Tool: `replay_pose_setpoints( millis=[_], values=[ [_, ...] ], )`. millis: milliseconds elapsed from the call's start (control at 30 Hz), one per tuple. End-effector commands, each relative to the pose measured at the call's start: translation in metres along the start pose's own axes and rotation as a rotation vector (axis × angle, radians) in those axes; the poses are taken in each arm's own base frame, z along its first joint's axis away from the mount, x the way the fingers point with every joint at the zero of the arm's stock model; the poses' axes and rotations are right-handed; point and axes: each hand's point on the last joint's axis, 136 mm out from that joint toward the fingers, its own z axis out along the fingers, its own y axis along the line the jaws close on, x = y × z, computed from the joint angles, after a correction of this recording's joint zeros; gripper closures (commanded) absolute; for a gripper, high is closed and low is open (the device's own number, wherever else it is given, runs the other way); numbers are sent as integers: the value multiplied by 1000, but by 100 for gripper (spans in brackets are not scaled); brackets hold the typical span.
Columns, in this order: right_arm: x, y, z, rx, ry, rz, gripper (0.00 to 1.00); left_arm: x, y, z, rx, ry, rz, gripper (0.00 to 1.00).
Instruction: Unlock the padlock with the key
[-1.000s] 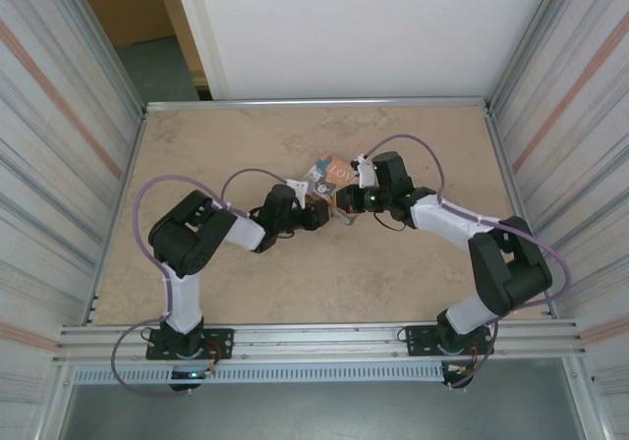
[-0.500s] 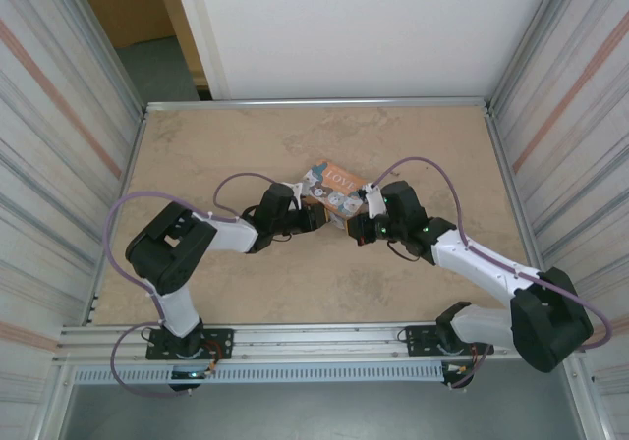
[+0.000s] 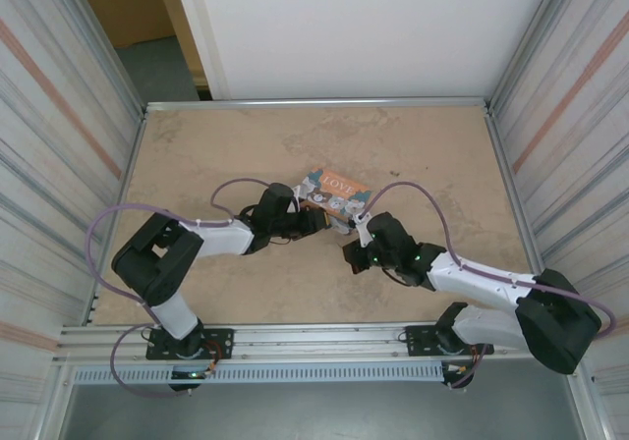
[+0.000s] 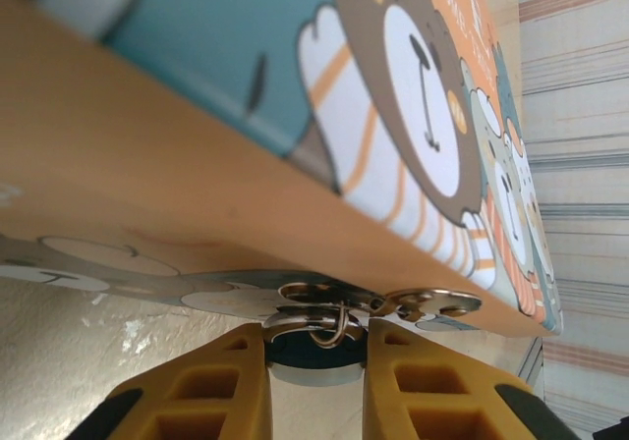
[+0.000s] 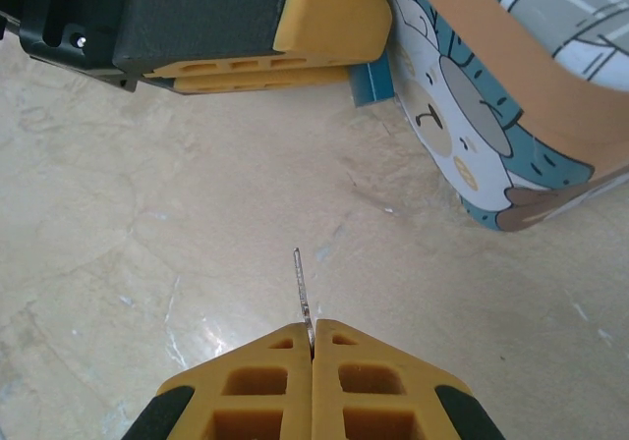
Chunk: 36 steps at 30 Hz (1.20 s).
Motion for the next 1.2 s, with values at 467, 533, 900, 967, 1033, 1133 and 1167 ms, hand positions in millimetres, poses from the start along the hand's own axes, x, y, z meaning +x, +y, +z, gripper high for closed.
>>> replay_pose_setpoints(
  millis=[467, 533, 900, 967, 1033, 1133, 1167],
  values=[
    [-13, -10, 14, 98, -146, -57, 100, -1, -28, -12, 78, 9, -64, 86],
    [-13, -9, 18, 93, -144, -65, 100, -2, -30, -14, 80, 5, -64, 86],
    [-20, -13, 32, 125, -163, -83, 100, -3, -31, -18, 72, 0, -58, 86],
    [-23, -14, 33, 127, -177, -79, 100, -3, -32, -19, 72, -2, -58, 86],
    [-26, -13, 34, 125, -186, -79, 100, -3, -32, -19, 72, -2, -59, 86],
    [-30, -12, 36, 127, -195, -81, 100, -2, -31, -19, 69, 1, -61, 86],
    [-32, -12, 36, 128, -199, -80, 100, -2, -30, -19, 68, 1, -61, 86]
  ],
)
